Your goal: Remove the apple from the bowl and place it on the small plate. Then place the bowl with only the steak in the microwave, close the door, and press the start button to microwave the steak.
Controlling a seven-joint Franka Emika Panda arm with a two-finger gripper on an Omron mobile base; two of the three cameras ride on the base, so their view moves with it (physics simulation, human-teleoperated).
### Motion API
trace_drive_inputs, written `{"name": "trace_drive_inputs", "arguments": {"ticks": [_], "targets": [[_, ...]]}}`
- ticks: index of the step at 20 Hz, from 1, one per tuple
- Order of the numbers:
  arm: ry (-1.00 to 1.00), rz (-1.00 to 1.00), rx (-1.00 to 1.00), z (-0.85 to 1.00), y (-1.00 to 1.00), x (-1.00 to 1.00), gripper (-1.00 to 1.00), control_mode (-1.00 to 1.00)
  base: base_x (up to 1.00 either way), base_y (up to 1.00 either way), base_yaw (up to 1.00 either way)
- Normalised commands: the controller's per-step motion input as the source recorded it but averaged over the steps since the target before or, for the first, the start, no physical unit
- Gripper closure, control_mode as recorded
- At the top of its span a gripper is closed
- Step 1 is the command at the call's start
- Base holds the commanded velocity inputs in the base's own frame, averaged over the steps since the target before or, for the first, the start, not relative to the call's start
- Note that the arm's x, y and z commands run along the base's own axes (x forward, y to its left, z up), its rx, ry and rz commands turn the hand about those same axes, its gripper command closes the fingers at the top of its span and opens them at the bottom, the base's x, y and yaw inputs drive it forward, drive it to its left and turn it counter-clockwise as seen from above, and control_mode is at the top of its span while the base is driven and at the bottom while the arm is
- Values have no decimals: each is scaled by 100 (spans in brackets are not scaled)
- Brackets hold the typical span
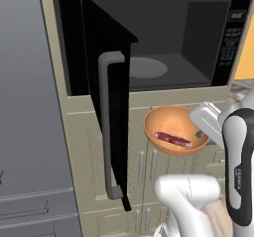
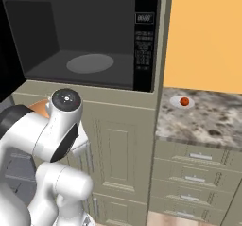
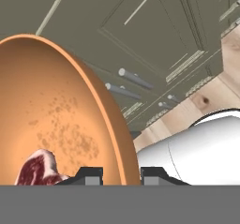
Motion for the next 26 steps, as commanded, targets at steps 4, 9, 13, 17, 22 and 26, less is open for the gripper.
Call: {"name": "trace_drive_inputs", "arguments": {"ticks": [4, 9, 13, 17, 22, 26], "targets": [[0, 0, 0, 0, 0, 0, 100, 100, 40, 21, 0], [0, 0, 0, 0, 0, 0, 100, 100, 13, 1, 0], [0, 0, 0, 0, 0, 0, 100, 100, 43, 0, 0], [0, 0, 0, 0, 0, 0, 100, 100, 19, 0, 0], [0, 0, 0, 0, 0, 0, 100, 100, 31, 0, 0], [0, 0, 1, 4, 0, -1, 100, -100, 13, 0, 0]]}}
